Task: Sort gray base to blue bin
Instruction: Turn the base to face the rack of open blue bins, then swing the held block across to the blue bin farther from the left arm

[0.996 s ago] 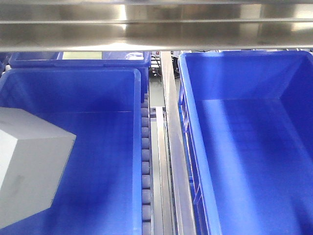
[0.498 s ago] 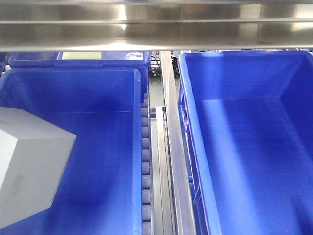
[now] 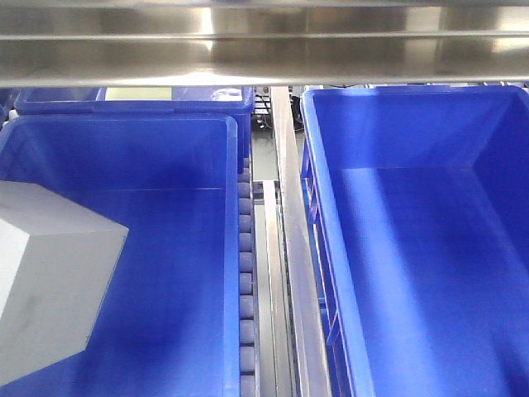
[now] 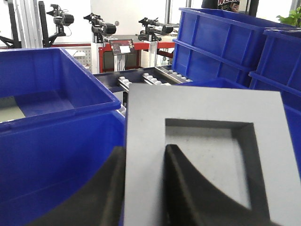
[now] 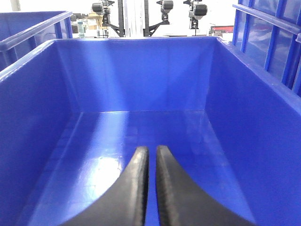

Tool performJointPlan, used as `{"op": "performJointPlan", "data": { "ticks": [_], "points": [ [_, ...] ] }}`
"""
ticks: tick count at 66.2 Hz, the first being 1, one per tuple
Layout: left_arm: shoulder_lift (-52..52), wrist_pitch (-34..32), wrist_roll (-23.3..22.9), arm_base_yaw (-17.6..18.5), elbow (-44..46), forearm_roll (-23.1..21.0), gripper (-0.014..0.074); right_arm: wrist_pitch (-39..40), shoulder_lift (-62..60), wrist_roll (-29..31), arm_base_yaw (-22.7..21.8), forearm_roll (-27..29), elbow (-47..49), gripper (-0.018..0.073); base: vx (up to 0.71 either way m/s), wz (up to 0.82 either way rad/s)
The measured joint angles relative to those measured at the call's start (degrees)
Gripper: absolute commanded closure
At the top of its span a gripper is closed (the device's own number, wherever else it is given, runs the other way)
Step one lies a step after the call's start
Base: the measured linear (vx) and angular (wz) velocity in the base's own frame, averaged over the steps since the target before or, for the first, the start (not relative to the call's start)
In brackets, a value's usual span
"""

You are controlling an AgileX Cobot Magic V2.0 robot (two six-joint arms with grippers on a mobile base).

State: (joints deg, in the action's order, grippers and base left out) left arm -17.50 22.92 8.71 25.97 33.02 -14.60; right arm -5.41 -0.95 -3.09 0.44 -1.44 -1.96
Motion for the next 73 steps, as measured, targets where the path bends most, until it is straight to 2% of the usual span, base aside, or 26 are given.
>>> {"op": "performJointPlan", "data": {
  "ticks": [31,39,46,51,60,62,73],
  "points": [
    [0.0,-0.52,0.0,0.0,0.0,0.0,0.0602,0.0,0.0,0.0,0.0,0.0,0.0,0.0564,0.0,0.0],
    [-0.73,0.11,0.57,0.0,0.0,-1.45,0.0602,0.0,0.0,0.0,0.0,0.0,0.0,0.0564,0.0,0.0],
    [-3.59,1.51,4.79,0.0,0.0,-6.08,0.0602,0.0,0.0,0.0,0.0,0.0,0.0,0.0564,0.0,0.0],
    [-6.46,2.25,10.29,0.0,0.0,-11.58,0.0602,0.0,0.0,0.0,0.0,0.0,0.0,0.0564,0.0,0.0],
    [-11.96,2.65,22.76,0.0,0.31,-24.86,0.0602,0.0,0.0,0.0,0.0,0.0,0.0,0.0564,0.0,0.0],
    [-13.47,2.85,26.19,0.0,0.81,-28.89,0.0602,0.0,0.0,0.0,0.0,0.0,0.0,0.0564,0.0,0.0],
    [-21.18,3.15,40.76,0.02,3.81,-42.54,0.0602,0.0,0.0,0.0,0.0,0.0,0.0,0.0564,0.0,0.0]
  ]
}}
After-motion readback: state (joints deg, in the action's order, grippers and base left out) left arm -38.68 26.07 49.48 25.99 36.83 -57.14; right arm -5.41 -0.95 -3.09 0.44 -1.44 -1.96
